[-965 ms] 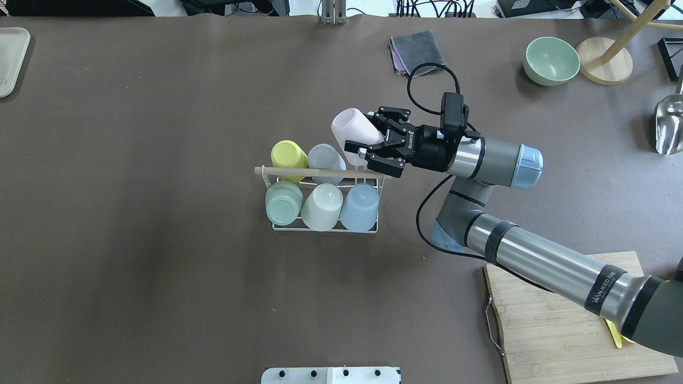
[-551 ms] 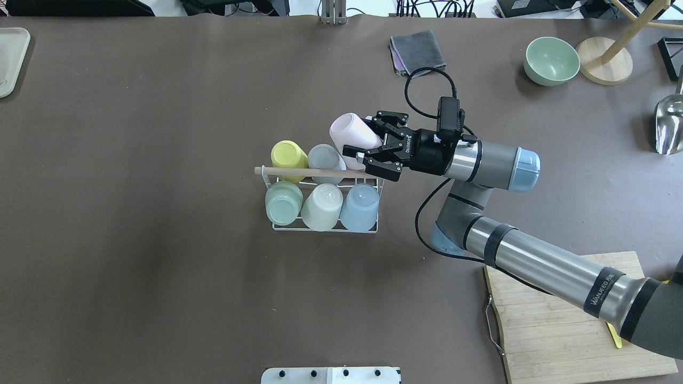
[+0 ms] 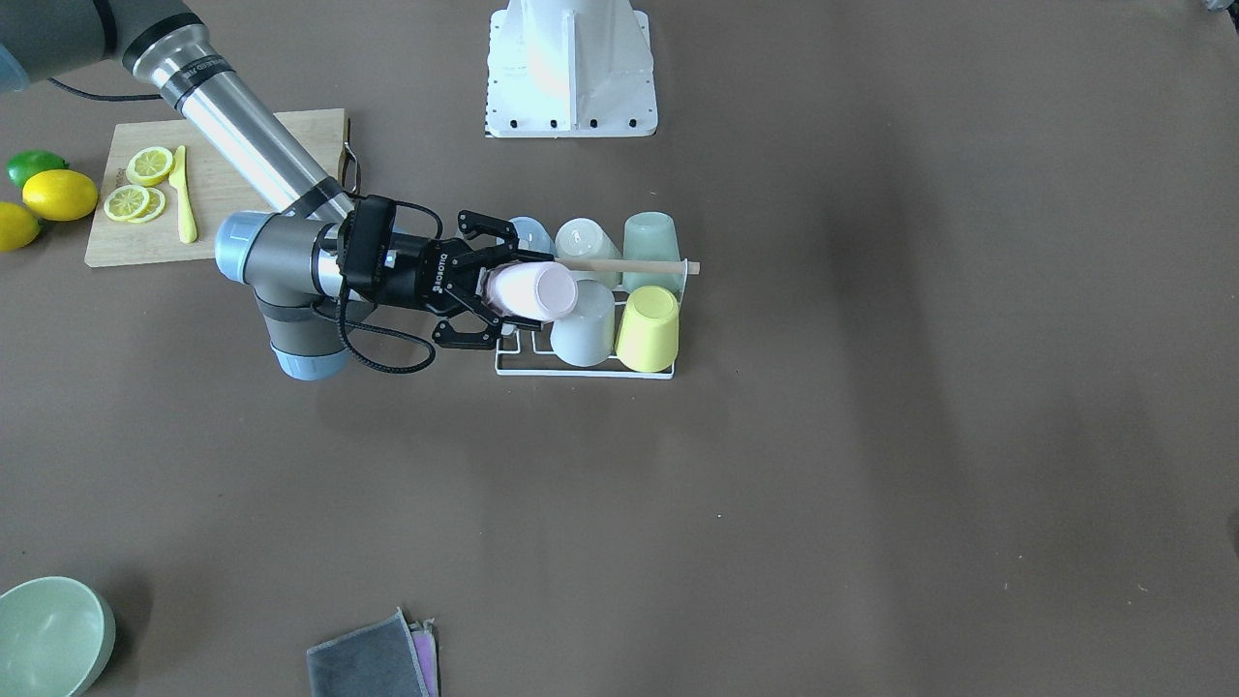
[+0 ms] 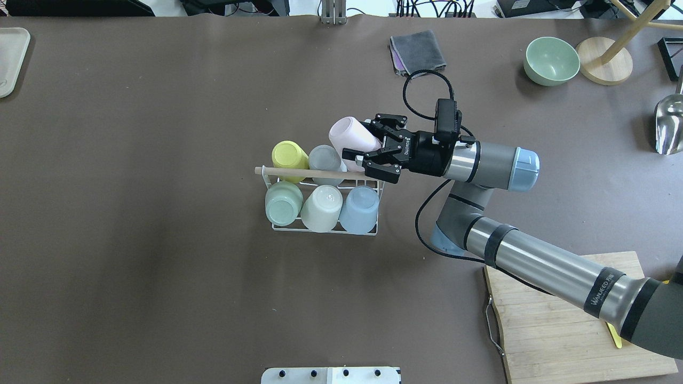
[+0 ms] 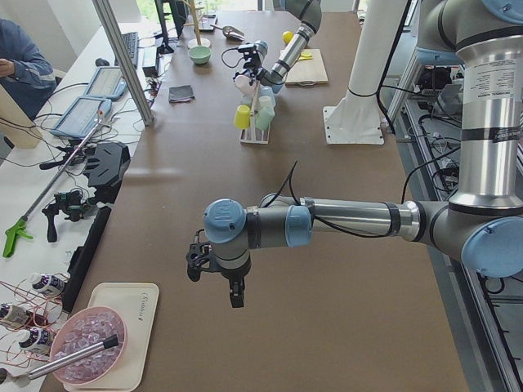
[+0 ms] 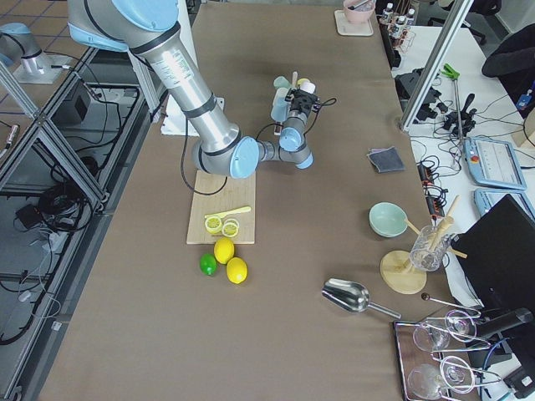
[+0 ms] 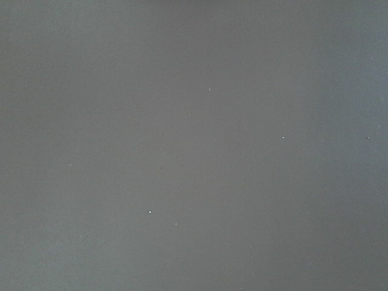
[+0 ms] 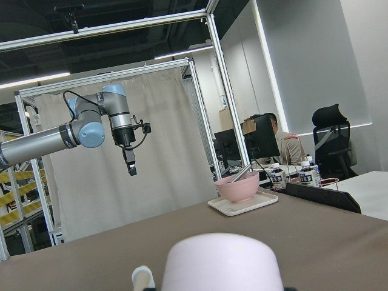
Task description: Place cup on cup holder
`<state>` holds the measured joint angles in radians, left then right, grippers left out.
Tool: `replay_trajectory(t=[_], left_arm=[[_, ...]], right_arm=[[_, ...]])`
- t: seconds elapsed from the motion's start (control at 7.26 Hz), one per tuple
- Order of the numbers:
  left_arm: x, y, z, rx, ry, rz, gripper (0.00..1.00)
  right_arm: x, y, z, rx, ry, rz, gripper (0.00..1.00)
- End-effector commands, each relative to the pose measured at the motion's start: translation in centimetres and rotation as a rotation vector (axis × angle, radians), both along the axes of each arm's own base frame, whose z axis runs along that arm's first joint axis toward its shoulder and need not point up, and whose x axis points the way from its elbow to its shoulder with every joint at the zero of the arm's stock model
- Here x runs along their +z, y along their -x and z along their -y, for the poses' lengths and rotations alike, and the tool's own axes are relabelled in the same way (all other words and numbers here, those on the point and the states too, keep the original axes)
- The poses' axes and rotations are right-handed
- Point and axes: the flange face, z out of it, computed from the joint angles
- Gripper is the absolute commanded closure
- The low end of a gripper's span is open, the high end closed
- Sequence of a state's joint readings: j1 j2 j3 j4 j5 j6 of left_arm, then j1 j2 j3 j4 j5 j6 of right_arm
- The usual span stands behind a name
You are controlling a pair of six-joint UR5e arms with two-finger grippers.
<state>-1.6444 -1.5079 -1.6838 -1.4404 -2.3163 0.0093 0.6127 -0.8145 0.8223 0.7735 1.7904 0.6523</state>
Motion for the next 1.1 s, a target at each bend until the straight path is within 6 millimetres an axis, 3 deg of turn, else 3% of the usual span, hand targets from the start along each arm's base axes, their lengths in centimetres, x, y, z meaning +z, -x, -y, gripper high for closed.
replay_trajectory(t=[0.0, 0.96], left_arm=[[0.06, -0.06, 0.01, 0.002, 0.001, 0.001, 0.02], [0.15, -0.10, 0.01, 0.003, 0.003, 0.004, 0.02]], right_arm=[[0.13, -0.97, 0.88, 0.007, -0.003, -0.006, 1.00], [0.26, -0.90, 0.78, -0.006, -0.004, -0.014, 1.00]])
